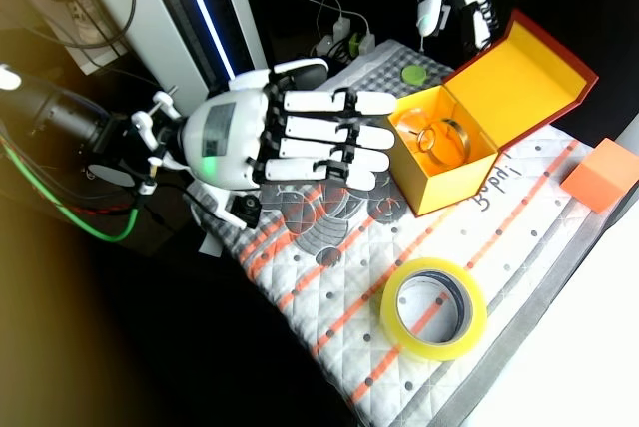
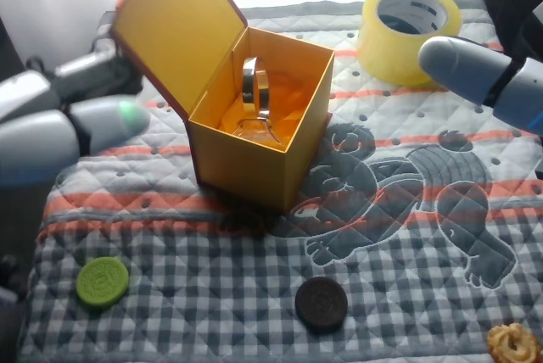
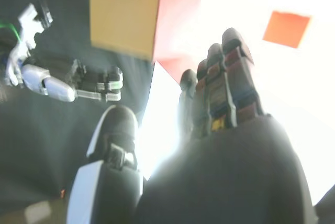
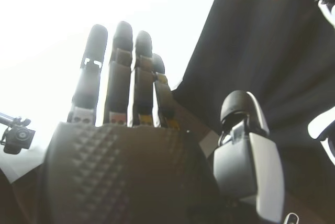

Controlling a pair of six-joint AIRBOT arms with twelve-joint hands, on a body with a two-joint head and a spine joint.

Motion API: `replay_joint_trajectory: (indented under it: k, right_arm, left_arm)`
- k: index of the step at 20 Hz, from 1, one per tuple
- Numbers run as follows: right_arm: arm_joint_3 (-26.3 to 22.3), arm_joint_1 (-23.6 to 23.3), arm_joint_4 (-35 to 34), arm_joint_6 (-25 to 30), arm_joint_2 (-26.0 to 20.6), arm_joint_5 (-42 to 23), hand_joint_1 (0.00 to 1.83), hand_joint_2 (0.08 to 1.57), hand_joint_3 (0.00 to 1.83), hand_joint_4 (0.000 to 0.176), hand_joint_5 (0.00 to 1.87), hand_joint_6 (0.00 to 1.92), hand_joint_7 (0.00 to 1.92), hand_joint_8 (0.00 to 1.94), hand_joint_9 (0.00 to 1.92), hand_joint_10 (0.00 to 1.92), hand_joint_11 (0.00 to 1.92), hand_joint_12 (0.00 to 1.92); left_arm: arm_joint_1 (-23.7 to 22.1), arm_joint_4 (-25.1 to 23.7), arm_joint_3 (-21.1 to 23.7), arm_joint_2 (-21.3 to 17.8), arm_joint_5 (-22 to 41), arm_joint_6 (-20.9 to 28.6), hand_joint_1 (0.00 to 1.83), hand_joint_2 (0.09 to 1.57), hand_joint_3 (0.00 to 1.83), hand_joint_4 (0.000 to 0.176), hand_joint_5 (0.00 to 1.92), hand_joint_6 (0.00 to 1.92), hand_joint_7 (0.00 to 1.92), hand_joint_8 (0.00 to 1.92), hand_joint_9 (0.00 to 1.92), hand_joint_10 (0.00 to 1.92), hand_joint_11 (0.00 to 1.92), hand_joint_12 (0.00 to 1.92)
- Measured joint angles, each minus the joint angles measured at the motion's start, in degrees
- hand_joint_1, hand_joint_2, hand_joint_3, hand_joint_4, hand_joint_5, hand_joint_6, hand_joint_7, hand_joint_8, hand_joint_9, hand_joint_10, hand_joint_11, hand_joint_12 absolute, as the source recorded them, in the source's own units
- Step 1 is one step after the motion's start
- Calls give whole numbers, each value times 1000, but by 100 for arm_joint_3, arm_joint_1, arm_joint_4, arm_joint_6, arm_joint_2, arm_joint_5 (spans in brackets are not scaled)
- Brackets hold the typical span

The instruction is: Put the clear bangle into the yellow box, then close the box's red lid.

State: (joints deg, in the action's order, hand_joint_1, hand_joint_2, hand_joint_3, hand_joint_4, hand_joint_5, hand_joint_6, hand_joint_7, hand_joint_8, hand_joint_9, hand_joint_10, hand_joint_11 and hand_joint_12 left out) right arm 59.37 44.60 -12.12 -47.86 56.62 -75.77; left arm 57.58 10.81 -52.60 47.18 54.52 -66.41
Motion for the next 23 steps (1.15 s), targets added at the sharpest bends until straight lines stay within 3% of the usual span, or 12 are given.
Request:
replay_joint_trajectory:
  k: [3, 6, 7, 9, 10, 13, 16, 17, 18, 20, 22, 23]
  right_arm:
    - [0, 72, -31, 0, 2, 0, 0, 1255, 17, 4, 225, 8, 501, 8, 515, 16, 84, 940]
    - [0, 114, -39, 0, 0, -37, 0, 1264, 15, 12, 241, 12, 517, 13, 526, 17, 90, 947]
    - [0, 142, -46, 0, 0, -33, 0, 1260, 10, 6, 252, 13, 530, 16, 534, 19, 98, 953]
    - [0, 144, -63, 0, -9, -20, 0, 1245, 2, 7, 270, 18, 554, 23, 546, 22, 91, 950]
    - [-2, 146, -37, 0, -22, -31, 0, 1250, 4, 8, 275, 18, 559, 23, 546, 21, 90, 951]
    - [-83, 221, 2, 0, -151, -4, 0, 1266, 1, 7, 298, 1, 624, 9, 592, 15, 114, 1033]
    - [-227, 413, 116, 2, -424, -245, 0, 1241, 0, 11, 300, 0, 614, 3, 590, 3, 152, 916]
    - [-286, 496, 125, 0, -505, -330, 0, 1249, 0, 0, 294, 0, 606, 0, 598, 3, 177, 876]
    - [-385, 662, 127, -4, -636, -518, 6, 1258, 0, 0, 284, 0, 592, 0, 590, 1, 135, 909]
    - [-546, 859, 133, -74, -813, -800, 86, 1296, 1, 0, 281, 4, 523, 0, 551, 1, 72, 1007]
    - [-658, 1005, 136, -140, -949, -1215, 198, 1323, 6, 0, 260, 0, 530, 5, 553, 3, 19, 1040]
    - [-680, 1095, 131, -155, -962, -1469, 198, 1323, 6, 0, 260, 0, 530, 5, 553, 3, 19, 1040]
  left_arm:
    - [-592, -861, -46, 92, -229, 35, 52, 1334, 1, 0, 229, 10, 231, 5, 248, 4, 279, 44]
    - [-970, -2321, -7, 131, -612, 752, 47, 1351, 4, 0, 124, 4, 142, 1, 154, 2, 167, 1]
    - [-1034, -2715, -13, 131, -752, 1012, 34, 1348, 2, 0, 89, 0, 110, 0, 129, 0, 163, 1]
    - [-1285, -3438, -26, 129, -1241, 1342, 19, 1339, 0, 0, 213, 13, 223, 13, 207, 10, 236, 36]
    - [-1355, -3558, -26, 129, -1388, 1355, 3, 1338, 0, 0, 175, 2, 192, 2, 168, 1, 191, 17]
    - [-1355, -3438, -83, 118, -1414, 1384, 5, 1361, 9, 0, 108, 0, 124, 0, 141, 0, 190, 17]
    - [-1292, -2586, -254, 11, -1108, 1355, 1, 1373, 5, 0, 149, 0, 158, 1, 185, 2, 219, 39]
    - [-1233, -2223, -310, -39, -911, 1351, 18, 1330, 33, 0, 172, 3, 170, 0, 211, 4, 142, 345]
    - [-1147, -1635, -358, -118, -450, 1344, 3, 1331, 14, 0, 154, 1, 133, 2, 175, 0, 28, 467]
    - [-929, -1036, -317, -240, 448, 1344, 104, 1319, 0, 0, 87, 0, 76, 1, 133, 0, 0, 602]
    - [-549, -614, -232, -280, 1517, 1478, 194, 1217, 0, 0, 88, 1, 170, 13, 249, 20, 0, 830]
    - [-313, -511, -234, -256, 2004, 1744, 194, 1217, 0, 0, 88, 1, 170, 13, 249, 20, 0, 830]
